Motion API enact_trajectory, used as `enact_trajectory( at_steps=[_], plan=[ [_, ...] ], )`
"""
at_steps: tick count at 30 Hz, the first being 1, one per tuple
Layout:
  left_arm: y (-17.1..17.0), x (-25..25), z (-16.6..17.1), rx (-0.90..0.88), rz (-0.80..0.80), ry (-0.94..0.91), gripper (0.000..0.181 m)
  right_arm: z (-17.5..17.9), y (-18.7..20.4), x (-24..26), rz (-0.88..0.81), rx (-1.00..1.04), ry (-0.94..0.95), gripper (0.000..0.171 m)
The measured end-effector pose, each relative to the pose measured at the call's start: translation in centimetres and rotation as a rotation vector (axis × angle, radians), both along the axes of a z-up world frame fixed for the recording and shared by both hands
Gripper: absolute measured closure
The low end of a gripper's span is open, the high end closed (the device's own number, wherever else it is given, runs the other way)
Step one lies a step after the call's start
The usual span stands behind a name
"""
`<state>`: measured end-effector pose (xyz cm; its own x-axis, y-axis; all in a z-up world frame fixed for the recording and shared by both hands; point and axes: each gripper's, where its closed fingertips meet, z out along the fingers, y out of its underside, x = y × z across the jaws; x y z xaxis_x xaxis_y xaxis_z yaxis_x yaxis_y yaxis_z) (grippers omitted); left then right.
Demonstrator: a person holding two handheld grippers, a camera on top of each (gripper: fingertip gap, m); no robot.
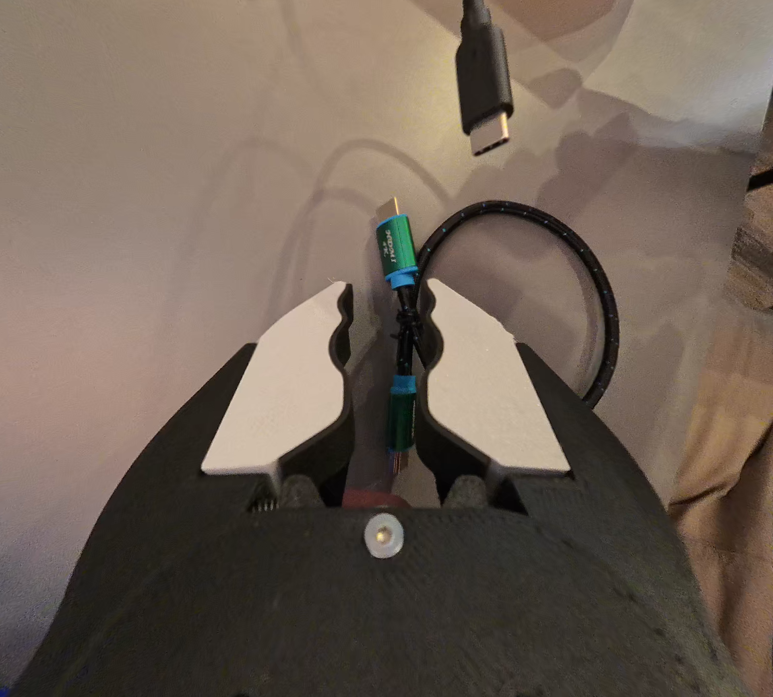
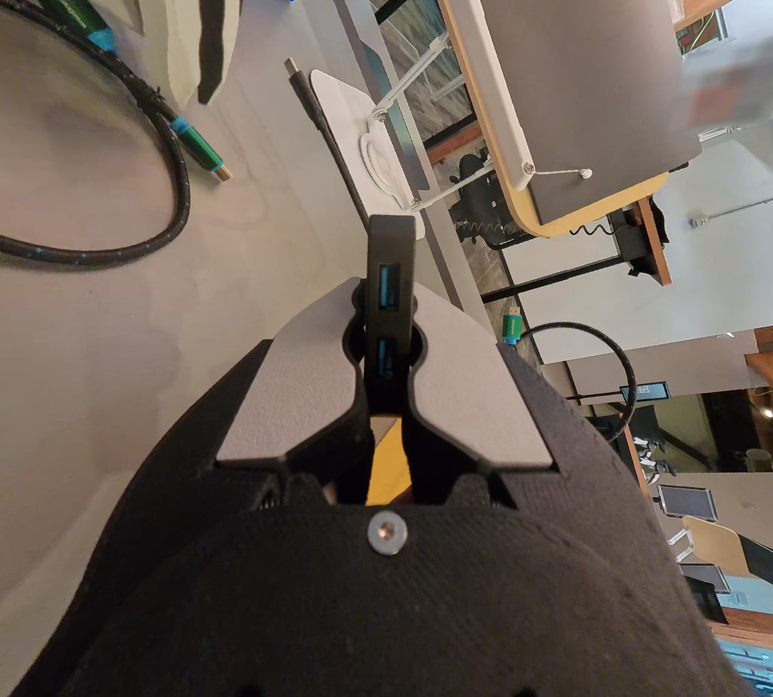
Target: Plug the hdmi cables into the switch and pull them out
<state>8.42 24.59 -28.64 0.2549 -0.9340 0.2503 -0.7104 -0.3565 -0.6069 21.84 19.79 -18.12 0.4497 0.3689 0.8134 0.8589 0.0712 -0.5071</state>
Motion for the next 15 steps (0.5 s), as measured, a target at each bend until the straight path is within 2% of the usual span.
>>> enact_trajectory(
  at_steps=[1, 6, 12, 15],
  plan=[
    [0.3, -0.2, 0.6, 0.019, 0.016, -0.012, 0.15, 0.0, 0.0, 0.1, -0.002, 0.001, 0.0, 0.158],
    [0.1, -2.7, 2.8, 0.142, 0.005, 0.04, 0.152, -0.1, -0.1, 0.4, -0.004, -0.002, 0.005, 0.158],
    [-1.5, -5.1, 1.0, 0.311, -0.049, 0.336, 0.157, -0.4, -0.1, -0.1, 0.005, -0.005, 0.008, 0.158],
    [-2.3, -5.8, -0.4, 0.313, -0.064, 0.451, 0.155, -0.4, -0.2, -0.4, 0.008, -0.004, 0.01, 0.158]
  ],
)
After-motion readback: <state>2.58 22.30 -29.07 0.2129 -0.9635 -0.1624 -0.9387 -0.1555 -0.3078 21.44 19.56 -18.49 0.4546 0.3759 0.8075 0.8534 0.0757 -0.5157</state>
